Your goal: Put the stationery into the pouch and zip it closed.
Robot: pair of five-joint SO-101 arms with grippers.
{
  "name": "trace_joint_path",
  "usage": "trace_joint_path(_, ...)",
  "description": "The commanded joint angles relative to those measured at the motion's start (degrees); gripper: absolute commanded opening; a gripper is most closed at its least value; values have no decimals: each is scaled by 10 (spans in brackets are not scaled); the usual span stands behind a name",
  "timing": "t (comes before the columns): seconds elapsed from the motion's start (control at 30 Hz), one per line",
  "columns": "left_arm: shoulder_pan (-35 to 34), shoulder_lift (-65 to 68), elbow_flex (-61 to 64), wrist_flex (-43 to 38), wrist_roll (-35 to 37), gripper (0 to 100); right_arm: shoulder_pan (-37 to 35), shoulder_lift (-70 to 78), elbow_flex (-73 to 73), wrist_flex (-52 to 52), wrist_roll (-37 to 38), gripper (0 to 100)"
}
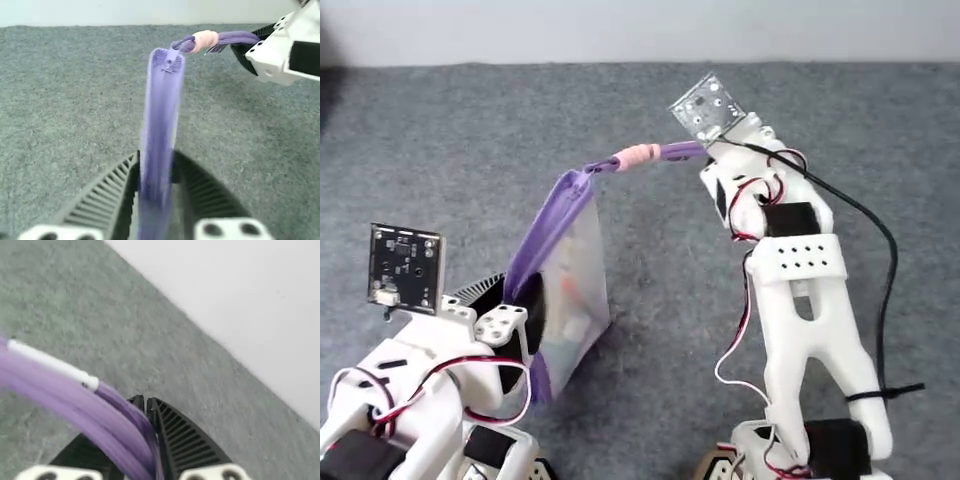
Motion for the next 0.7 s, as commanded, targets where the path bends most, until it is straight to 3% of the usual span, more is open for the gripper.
trace_joint_path(0.0, -3, -1, -1, -11, 37, 297, 33, 10, -7, -7, 1, 7)
trace_joint_path(0.1, -3, 1, 0, -7, 61, 351, 76, 30, -8, -10, 1, 7)
trace_joint_path(0.27, -4, 0, 0, -7, 62, 350, 157, 66, -8, -10, 1, 7)
trace_joint_path(0.4, -55, 4, 0, -12, 59, 350, 210, 87, -10, -10, 1, 7)
trace_joint_path(0.67, -113, 2, 32, -12, 59, 350, 229, 69, -11, 40, -44, 7)
